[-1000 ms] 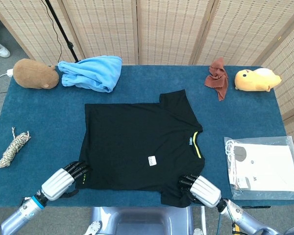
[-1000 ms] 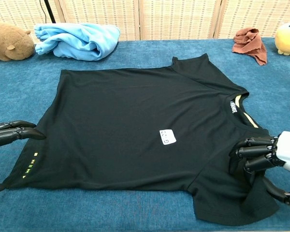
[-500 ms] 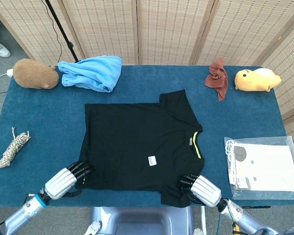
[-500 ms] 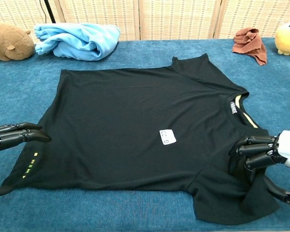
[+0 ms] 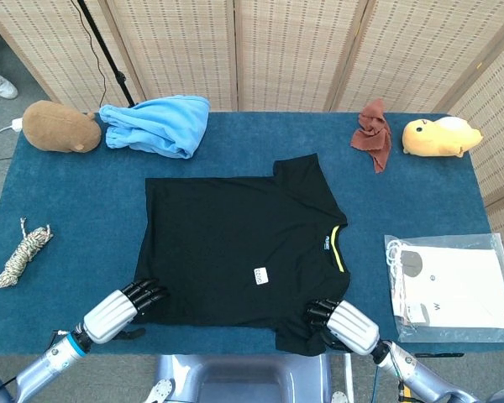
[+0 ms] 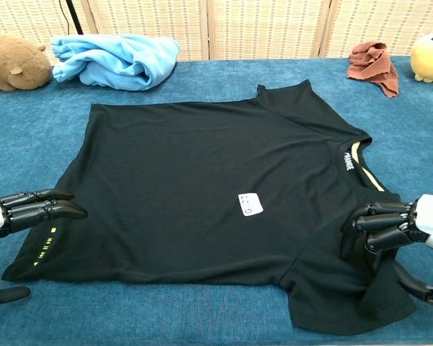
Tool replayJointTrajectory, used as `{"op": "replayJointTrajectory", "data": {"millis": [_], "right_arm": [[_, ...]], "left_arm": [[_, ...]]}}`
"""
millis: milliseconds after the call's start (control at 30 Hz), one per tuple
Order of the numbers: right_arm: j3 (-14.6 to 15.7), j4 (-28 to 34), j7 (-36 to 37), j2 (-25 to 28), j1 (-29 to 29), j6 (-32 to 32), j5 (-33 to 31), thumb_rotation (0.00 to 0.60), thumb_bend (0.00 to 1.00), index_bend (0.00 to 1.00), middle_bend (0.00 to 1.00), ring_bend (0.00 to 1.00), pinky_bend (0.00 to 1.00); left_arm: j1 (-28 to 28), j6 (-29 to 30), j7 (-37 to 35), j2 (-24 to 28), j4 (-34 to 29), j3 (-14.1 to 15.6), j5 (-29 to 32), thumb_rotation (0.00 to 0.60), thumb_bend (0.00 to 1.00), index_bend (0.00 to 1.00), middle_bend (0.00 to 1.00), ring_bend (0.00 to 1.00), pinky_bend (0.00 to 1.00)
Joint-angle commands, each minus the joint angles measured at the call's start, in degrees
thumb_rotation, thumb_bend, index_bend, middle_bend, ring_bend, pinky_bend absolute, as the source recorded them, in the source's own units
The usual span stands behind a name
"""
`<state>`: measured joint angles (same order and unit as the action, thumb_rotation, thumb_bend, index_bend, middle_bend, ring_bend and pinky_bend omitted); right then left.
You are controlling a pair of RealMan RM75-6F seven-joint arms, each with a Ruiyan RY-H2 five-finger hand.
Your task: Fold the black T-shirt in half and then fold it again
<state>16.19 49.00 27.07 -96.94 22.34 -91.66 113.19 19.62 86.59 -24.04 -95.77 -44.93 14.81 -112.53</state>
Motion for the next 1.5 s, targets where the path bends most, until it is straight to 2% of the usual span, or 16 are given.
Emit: {"op": "replayJointTrajectory", "data": {"millis": [33,533,1033,1200,1300,1400,1500], "right_arm": [[-0.08,0.06,0.00,0.05,-0.02,-0.06,-0.07,0.600,0.72,0.60,0.38,0.26,0.38],[-0.34,0.53,0.04,0.43,-0.04,-0.52,-0.13,0.600,0.72,0.60,0.38,0.26,0.38],[-0.37,0.41,0.02,0.30,0.00,-0.14,-0.16,0.600,0.72,0.60,0.38,0.26,0.38],[-0.45,0.50,0.12,0.37,0.01,-0.30,-0.18,0.600,0.72,0.60,0.38,0.26,0.38],[-0.44,0.55,0.15,0.42,0.01,-0.32,-0.17,0.600,0.72,0.60,0.38,0.26,0.38],[-0.45,0.54,0.17,0.43,0.03,-0.30,-0.16,0.600,0.72,0.60,0.38,0.26,0.38],[-0.44,0.51,0.14,0.40,0.02,-0.23,-0.18,0.600,0.72,0.60,0.38,0.26,0.38]], "left_arm": [[-0.03,0.57,-0.08,-1.07,1.35,-0.02,0.27,0.600,0.21,0.13,0.16,0.06,0.15],[0.10,1.50,0.62,-4.46,6.39,-0.60,2.13,0.600,0.20,0.12,0.16,0.06,0.15],[1.18,0.75,1.10,-5.60,7.76,-1.46,4.11,0.600,0.25,0.14,0.16,0.06,0.16],[1.26,0.51,1.16,-5.57,7.38,-0.69,3.86,0.600,0.28,0.23,0.20,0.11,0.27],[1.18,0.97,1.10,-5.64,7.43,-0.54,3.81,0.600,0.31,0.31,0.27,0.16,0.33],[1.01,1.82,0.97,-5.90,7.91,-0.60,3.90,0.600,0.38,0.42,0.35,0.23,0.39],[1.11,1.41,1.03,-6.10,8.27,-0.49,4.03,0.600,0.45,0.45,0.39,0.26,0.41]]}}
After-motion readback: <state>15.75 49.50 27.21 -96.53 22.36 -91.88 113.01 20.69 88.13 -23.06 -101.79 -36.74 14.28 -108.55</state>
